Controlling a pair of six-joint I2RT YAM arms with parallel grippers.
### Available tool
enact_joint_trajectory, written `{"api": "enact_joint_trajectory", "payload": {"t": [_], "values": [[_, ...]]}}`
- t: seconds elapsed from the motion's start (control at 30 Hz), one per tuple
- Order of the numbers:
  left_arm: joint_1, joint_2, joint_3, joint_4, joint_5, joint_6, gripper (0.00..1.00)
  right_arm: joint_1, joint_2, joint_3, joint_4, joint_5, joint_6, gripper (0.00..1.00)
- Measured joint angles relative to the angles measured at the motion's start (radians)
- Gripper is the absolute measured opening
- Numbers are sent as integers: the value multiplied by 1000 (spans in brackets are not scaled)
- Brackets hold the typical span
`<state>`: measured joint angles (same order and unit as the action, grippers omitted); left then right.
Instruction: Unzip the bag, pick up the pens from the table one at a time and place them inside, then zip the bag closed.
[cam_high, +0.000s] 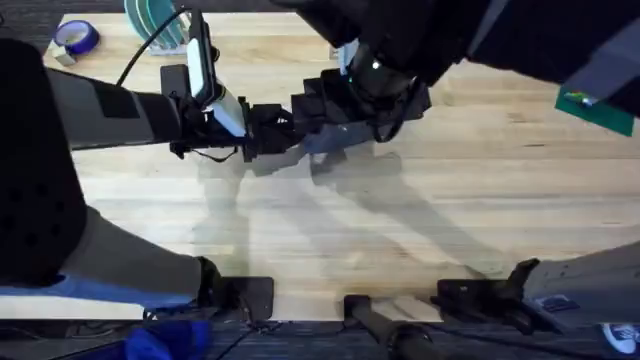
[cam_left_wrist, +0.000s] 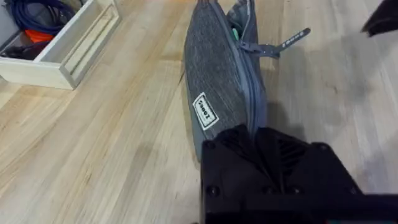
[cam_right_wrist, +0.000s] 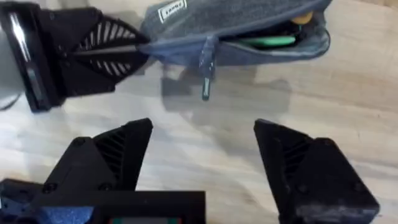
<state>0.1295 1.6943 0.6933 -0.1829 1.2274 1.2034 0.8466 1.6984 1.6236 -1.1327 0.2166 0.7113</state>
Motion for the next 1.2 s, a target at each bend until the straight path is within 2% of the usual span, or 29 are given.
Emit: {"api": "enact_joint_trajectory", "payload": {"t": [0.27, 0.53, 0.87, 1.2], "values": [[0, 0, 0, 0, 0, 0, 41, -2, 39, -16, 93, 5, 4, 996], [0, 0, 0, 0, 0, 0, 41, -5, 102, -17, 92, 21, 4, 996], [0, 0, 0, 0, 0, 0, 41, -49, 104, -18, 92, 50, 8, 996], [0, 0, 0, 0, 0, 0, 41, -54, 104, -32, 104, 42, -13, 996]]}}
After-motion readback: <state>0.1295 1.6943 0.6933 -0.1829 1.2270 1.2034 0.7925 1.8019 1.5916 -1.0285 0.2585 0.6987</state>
